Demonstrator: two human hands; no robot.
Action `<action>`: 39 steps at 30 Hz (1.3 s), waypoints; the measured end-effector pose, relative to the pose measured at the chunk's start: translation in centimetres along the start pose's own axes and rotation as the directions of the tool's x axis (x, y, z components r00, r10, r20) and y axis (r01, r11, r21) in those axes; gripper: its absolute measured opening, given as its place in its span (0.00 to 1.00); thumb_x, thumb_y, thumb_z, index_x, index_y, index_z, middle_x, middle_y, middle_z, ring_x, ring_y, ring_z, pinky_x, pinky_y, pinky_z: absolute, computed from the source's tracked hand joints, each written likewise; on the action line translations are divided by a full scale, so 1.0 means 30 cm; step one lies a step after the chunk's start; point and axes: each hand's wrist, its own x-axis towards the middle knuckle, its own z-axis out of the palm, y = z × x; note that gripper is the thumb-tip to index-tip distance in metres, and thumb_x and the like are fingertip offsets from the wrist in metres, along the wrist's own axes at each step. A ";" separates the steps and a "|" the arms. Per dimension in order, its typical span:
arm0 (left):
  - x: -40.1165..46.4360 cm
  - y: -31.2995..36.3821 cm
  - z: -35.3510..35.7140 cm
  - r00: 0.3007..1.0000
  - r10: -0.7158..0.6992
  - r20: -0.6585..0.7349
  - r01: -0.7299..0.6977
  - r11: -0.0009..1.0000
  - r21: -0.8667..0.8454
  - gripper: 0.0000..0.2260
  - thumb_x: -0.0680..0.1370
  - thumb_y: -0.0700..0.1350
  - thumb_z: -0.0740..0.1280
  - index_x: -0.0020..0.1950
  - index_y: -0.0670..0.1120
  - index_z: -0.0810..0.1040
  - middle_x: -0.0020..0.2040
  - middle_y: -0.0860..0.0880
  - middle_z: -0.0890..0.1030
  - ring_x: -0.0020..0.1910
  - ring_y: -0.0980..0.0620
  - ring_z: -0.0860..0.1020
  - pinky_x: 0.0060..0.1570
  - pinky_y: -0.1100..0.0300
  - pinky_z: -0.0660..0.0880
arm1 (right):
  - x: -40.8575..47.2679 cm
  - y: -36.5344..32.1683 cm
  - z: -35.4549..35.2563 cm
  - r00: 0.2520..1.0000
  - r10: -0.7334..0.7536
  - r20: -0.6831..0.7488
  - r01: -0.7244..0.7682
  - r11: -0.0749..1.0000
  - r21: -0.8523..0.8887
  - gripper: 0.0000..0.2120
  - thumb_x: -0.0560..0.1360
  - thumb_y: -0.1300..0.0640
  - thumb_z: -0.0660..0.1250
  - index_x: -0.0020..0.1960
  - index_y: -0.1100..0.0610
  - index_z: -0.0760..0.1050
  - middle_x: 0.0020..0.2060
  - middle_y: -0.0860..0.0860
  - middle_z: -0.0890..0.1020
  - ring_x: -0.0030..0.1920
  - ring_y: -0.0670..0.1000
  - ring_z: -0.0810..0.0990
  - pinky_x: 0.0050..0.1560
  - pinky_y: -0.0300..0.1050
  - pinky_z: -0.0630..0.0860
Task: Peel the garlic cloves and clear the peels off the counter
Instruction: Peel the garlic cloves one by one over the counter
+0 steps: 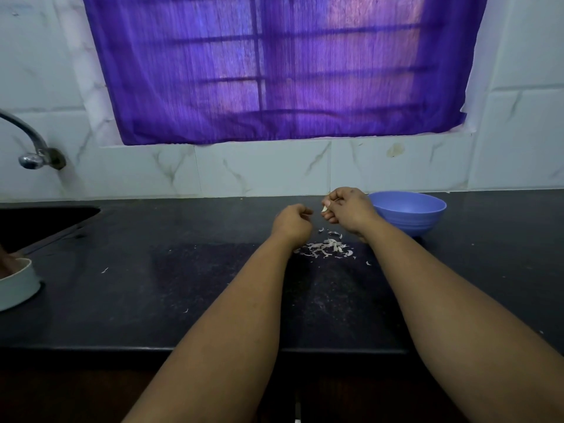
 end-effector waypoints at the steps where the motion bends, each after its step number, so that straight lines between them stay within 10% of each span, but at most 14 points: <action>1: -0.004 0.004 0.000 1.000 -0.006 0.016 0.006 1.000 0.014 0.20 0.76 0.32 0.57 0.64 0.43 0.76 0.59 0.46 0.79 0.57 0.46 0.77 0.53 0.56 0.75 | -0.001 -0.002 0.000 1.000 -0.001 -0.002 0.001 1.000 -0.003 0.09 0.79 0.63 0.63 0.40 0.55 0.75 0.35 0.54 0.82 0.37 0.49 0.81 0.50 0.48 0.81; 6: -0.005 0.008 0.009 0.995 0.027 -0.094 -0.038 0.991 -0.125 0.10 0.79 0.48 0.66 0.53 0.43 0.81 0.50 0.44 0.83 0.49 0.46 0.80 0.52 0.51 0.78 | -0.008 -0.012 0.001 0.999 -0.038 0.014 0.039 0.999 -0.036 0.07 0.79 0.60 0.64 0.42 0.54 0.75 0.38 0.54 0.83 0.41 0.52 0.82 0.53 0.53 0.81; 10: -0.007 0.013 0.011 0.999 -0.015 -0.051 -0.009 0.899 -0.438 0.05 0.79 0.41 0.66 0.48 0.40 0.80 0.40 0.46 0.82 0.37 0.52 0.78 0.41 0.59 0.78 | -0.022 -0.017 -0.003 0.990 -0.134 0.036 0.138 0.969 -0.206 0.04 0.78 0.55 0.65 0.45 0.52 0.77 0.39 0.49 0.81 0.43 0.51 0.79 0.53 0.53 0.79; 16: -0.010 0.018 -0.004 0.998 -0.055 -0.005 0.040 0.779 -0.626 0.03 0.77 0.37 0.68 0.45 0.38 0.80 0.38 0.46 0.81 0.32 0.58 0.77 0.31 0.69 0.74 | -0.021 -0.030 0.005 0.993 -0.115 0.034 0.116 0.993 -0.021 0.02 0.77 0.58 0.67 0.45 0.54 0.78 0.39 0.50 0.82 0.40 0.47 0.80 0.53 0.48 0.80; 39: 0.007 0.003 -0.001 0.978 0.085 -0.189 -0.124 0.971 -0.205 0.06 0.78 0.44 0.67 0.45 0.42 0.80 0.39 0.49 0.85 0.36 0.53 0.83 0.42 0.51 0.82 | -0.030 -0.028 -0.006 0.996 -0.084 0.034 0.083 0.996 0.009 0.02 0.73 0.57 0.73 0.41 0.53 0.81 0.38 0.54 0.84 0.39 0.49 0.80 0.53 0.54 0.81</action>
